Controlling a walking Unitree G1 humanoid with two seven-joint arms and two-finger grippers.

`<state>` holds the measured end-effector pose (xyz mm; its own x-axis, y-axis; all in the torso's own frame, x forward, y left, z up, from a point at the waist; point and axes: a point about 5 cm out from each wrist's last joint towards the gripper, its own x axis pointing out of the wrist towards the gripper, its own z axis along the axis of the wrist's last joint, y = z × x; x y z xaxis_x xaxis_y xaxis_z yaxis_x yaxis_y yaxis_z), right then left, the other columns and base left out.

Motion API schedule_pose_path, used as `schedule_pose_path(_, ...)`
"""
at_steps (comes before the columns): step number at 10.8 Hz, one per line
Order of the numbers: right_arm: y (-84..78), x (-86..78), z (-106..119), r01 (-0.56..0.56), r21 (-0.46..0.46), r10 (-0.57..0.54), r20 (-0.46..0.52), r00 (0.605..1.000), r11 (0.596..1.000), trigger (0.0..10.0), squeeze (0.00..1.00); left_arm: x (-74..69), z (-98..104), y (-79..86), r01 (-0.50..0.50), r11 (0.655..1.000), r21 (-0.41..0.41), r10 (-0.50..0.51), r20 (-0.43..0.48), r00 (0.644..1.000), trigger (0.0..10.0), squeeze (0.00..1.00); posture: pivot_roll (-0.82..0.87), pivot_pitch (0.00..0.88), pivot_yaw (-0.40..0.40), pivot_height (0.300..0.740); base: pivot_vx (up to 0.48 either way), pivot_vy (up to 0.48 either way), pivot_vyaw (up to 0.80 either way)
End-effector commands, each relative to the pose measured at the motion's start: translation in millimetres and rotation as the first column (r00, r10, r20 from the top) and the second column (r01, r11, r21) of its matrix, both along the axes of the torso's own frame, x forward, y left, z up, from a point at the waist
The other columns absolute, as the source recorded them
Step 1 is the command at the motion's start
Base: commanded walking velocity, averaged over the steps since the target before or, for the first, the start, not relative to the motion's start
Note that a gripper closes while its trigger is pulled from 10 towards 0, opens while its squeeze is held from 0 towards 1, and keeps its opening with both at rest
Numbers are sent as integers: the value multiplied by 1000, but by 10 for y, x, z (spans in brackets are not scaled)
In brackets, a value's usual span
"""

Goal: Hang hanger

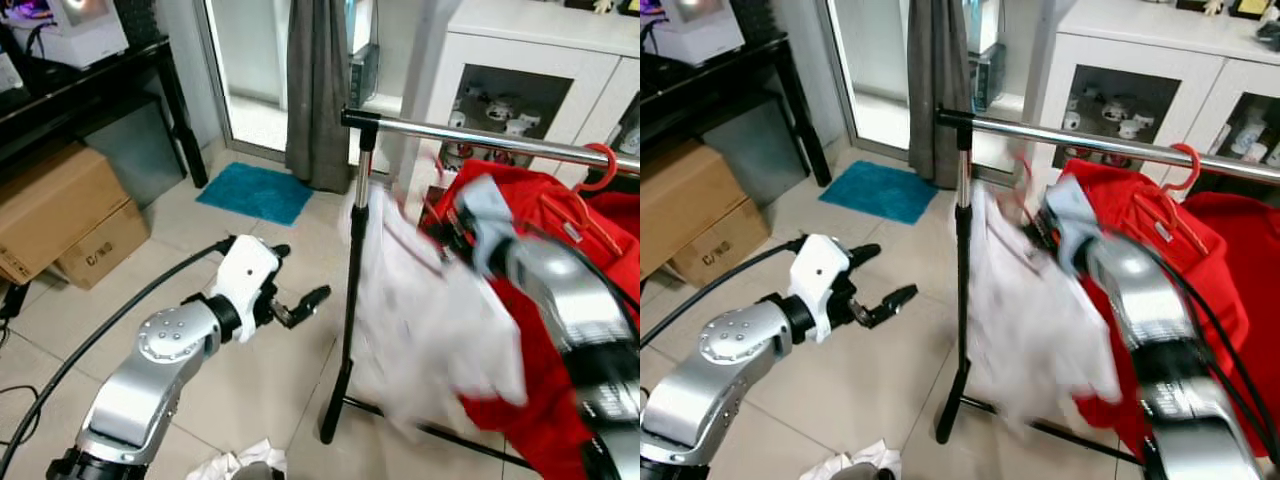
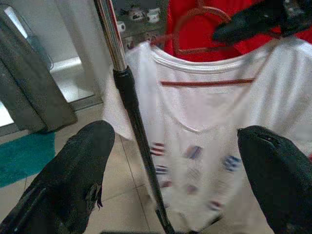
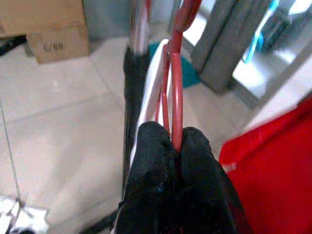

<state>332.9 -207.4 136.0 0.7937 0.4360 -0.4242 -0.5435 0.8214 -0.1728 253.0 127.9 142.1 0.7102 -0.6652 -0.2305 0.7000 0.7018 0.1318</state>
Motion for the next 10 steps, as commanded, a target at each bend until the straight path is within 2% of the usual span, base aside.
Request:
schedule_pose_path(1, 29, -63, 79, -43, -48, 44, 18, 999, 998, 0, 0, 6, -52, 12, 2, 1000, 26, -1, -20, 1000, 10000, 0, -51, 0, 69, 740, 0, 0, 0)
schedule_pose_path(2, 9, -154, 32, -68, -74, 67, -6, 998, 995, 0, 0, 6, -77, 28, -13, 999, 37, 14, -25, 1000, 10000, 0, -49, 0, 65, 740, 0, 0, 0)
schedule_pose_path(4, 139, -280, 81, -154, -6, 155, 33, 987, 988, 0, 0, 5, -116, 74, -57, 996, 64, 59, -24, 998, 10000, 0, -46, 0, 60, 740, 0, 0, 0)
schedule_pose_path(5, 500, -378, 198, -276, 156, 257, 129, 958, 949, 0, 0, 64, -81, 69, -139, 989, 55, 137, 38, 990, 10000, 0, -43, 0, 54, 740, 0, 0, 0)
schedule_pose_path(8, 858, -440, 327, -339, 292, 291, 197, 936, 894, 0, 0, 65, -36, 14, -162, 987, 22, 160, 70, 985, 10000, 0, -39, 0, 45, 740, 0, 0, 0)
schedule_pose_path(9, 916, -447, 358, -348, 321, 291, 213, 933, 881, 0, 0, 69, -32, 18, -170, 985, 19, 169, 73, 983, 10000, 0, -34, 0, 40, 740, 0, 0, 0)
schedule_pose_path(10, 1044, -481, 408, -366, 389, 305, 210, 929, 846, 0, 0, 80, -11, 17, -197, 980, 7, 196, 89, 977, 10000, 0, -29, 0, 39, 740, 0, 0, 0)
